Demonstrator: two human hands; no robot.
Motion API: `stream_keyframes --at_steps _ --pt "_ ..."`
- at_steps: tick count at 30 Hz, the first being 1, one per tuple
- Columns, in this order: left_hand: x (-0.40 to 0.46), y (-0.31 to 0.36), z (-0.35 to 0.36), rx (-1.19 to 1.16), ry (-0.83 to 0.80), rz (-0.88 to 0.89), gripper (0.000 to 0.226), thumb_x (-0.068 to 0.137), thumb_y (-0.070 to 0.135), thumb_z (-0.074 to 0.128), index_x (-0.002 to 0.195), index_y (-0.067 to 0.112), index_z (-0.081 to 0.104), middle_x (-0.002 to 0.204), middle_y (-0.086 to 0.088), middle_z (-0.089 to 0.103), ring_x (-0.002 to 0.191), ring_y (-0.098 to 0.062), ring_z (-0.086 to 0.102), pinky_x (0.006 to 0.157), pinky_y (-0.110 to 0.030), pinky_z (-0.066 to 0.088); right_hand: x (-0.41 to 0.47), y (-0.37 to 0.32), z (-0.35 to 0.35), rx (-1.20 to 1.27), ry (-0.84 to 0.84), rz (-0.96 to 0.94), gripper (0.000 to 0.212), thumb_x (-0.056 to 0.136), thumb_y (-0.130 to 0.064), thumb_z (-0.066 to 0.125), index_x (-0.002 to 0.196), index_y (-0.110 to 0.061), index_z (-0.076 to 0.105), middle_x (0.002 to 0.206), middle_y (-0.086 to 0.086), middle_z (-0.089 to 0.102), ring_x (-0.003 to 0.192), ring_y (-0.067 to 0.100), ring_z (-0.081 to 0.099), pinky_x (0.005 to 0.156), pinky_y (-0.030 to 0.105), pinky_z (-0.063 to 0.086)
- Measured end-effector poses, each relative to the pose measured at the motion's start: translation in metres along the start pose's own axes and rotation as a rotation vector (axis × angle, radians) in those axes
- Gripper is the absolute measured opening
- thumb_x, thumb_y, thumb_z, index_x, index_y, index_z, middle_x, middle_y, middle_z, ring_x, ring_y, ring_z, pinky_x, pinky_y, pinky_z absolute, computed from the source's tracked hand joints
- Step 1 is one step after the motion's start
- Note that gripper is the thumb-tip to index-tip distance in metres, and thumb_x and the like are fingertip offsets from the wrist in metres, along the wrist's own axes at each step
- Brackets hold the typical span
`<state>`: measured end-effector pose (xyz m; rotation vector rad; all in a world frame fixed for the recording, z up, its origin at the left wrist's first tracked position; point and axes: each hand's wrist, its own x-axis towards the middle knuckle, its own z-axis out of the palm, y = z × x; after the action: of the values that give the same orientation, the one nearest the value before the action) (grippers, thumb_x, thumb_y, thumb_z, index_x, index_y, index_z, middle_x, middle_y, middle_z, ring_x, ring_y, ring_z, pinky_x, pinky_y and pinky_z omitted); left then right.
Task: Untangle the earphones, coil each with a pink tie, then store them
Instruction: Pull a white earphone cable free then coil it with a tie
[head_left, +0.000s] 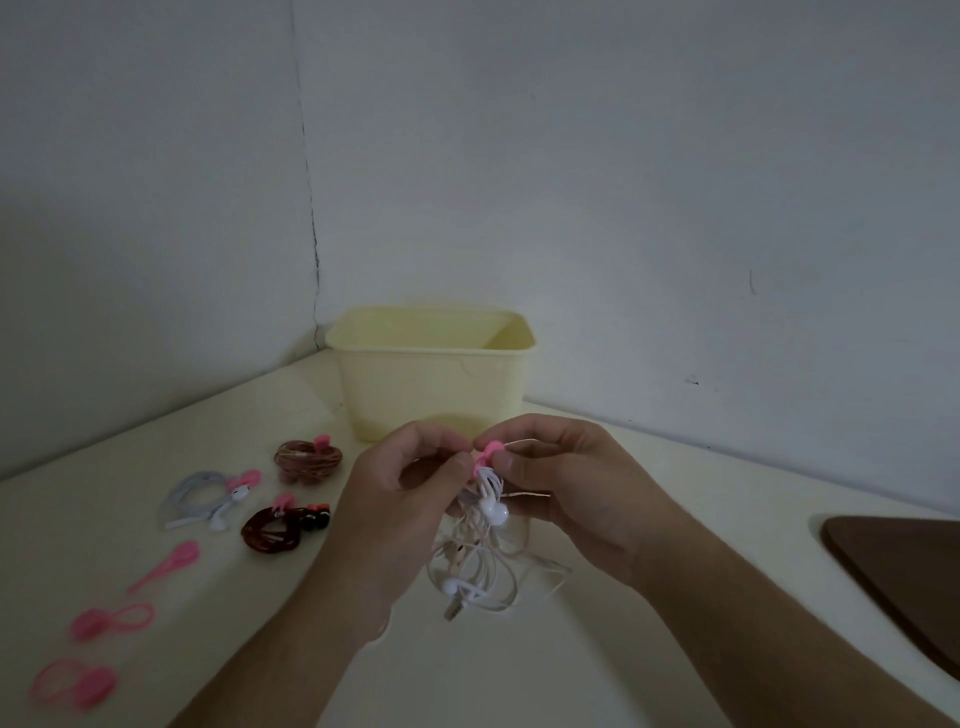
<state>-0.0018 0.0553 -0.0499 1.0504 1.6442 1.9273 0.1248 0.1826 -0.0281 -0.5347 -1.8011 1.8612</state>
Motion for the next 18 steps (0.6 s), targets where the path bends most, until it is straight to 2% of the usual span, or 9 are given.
stream_keyframes --at_steps 4,7,11,15,18 --pt "-0.0001 -0.0008 0.0019 0.020 -0.019 0.001 0.011 0.097 0.008 0.067 0.093 0.014 0.075 0.077 0.001 0.077 0.059 -0.004 0.063 0.051 -0.012 0.044 -0.0001 0.0010 -0.0005 0.004 0.027 -0.004 0.013 0.099 -0.002 0.067 0.106 0.001 0.077 0.097 0.024 0.078 0.082 0.030 0.075 0.075 0.038 0.063" --pt "0.0005 -0.0012 0.0017 0.007 -0.017 -0.018 0.012 0.098 0.011 0.067 0.092 0.014 0.076 0.075 0.000 0.074 0.057 -0.008 0.059 0.049 -0.014 0.042 0.0002 0.0021 -0.0030 0.012 0.002 -0.021 0.015 0.098 0.005 0.064 0.104 0.002 0.077 0.102 0.028 0.078 0.090 0.039 0.077 0.082 0.043 0.064" --pt "0.0019 -0.0025 0.0007 -0.013 -0.046 -0.038 0.014 0.098 0.015 0.066 0.090 0.017 0.077 0.076 -0.007 0.073 0.061 -0.020 0.053 0.059 -0.027 0.045 0.0003 0.0003 -0.0034 0.073 -0.016 0.016 0.024 0.096 0.012 0.056 0.101 0.002 0.078 0.102 0.027 0.078 0.089 0.032 0.076 0.080 0.039 0.064" --pt "0.0022 -0.0030 0.0004 -0.014 -0.039 -0.045 0.016 0.099 0.015 0.065 0.088 0.016 0.077 0.075 -0.008 0.071 0.061 -0.020 0.053 0.062 -0.031 0.045 0.0007 -0.0021 -0.0031 0.115 -0.045 0.053 0.026 0.099 0.001 0.052 0.104 0.010 0.076 0.104 0.029 0.075 0.092 0.033 0.075 0.085 0.041 0.062" --pt "0.0021 -0.0028 0.0007 -0.027 -0.050 -0.037 0.015 0.099 0.014 0.065 0.089 0.014 0.077 0.078 -0.009 0.073 0.062 -0.019 0.055 0.062 -0.032 0.046 0.0008 0.0000 -0.0033 0.096 -0.022 0.036 0.020 0.101 -0.001 0.061 0.095 -0.002 0.080 0.101 0.024 0.077 0.088 0.028 0.075 0.083 0.040 0.062"
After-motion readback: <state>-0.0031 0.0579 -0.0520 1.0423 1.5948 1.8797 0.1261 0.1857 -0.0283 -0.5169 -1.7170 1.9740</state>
